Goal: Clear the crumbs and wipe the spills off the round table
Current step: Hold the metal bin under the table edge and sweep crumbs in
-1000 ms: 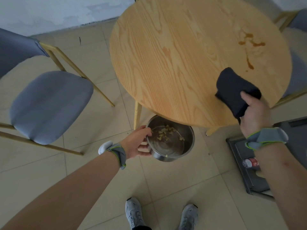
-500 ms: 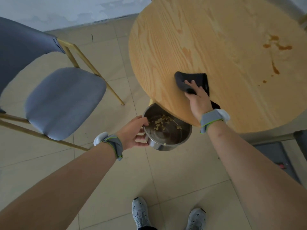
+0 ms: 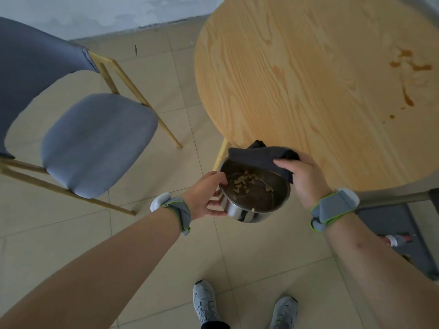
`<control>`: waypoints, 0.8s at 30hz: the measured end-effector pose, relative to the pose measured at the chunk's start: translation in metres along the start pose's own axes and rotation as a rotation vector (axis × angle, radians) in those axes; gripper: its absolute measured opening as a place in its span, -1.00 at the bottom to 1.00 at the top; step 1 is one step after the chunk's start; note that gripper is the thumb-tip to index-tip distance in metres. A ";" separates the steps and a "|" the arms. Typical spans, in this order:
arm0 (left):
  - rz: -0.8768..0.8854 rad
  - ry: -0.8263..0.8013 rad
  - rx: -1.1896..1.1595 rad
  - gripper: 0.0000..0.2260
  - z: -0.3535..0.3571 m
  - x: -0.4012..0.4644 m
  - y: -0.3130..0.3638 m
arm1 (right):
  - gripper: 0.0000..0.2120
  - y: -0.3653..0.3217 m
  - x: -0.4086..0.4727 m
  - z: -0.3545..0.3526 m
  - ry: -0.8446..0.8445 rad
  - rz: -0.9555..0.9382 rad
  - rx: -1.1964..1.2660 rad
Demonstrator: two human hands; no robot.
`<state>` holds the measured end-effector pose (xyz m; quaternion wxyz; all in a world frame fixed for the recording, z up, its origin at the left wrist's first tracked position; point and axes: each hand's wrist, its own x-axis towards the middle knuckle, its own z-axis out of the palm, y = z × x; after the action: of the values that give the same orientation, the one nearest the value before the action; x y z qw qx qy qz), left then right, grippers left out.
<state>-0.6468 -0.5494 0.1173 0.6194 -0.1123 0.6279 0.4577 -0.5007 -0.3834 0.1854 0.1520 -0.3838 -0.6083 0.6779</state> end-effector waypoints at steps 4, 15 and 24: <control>0.005 -0.008 0.027 -0.67 0.006 0.001 -0.003 | -0.88 0.004 -0.007 -0.016 0.232 0.131 0.281; -0.010 -0.083 0.241 -0.70 0.100 0.009 -0.040 | -0.62 0.003 -0.048 -0.110 0.433 0.283 0.491; -0.007 -0.221 0.420 -0.74 0.262 0.027 -0.086 | -0.80 0.036 -0.110 -0.272 0.634 0.259 0.593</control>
<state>-0.4151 -0.3985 0.1048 0.6956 0.0674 0.6374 0.3245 -0.2272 -0.2721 0.1980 0.3481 -0.5854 -0.2581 0.6852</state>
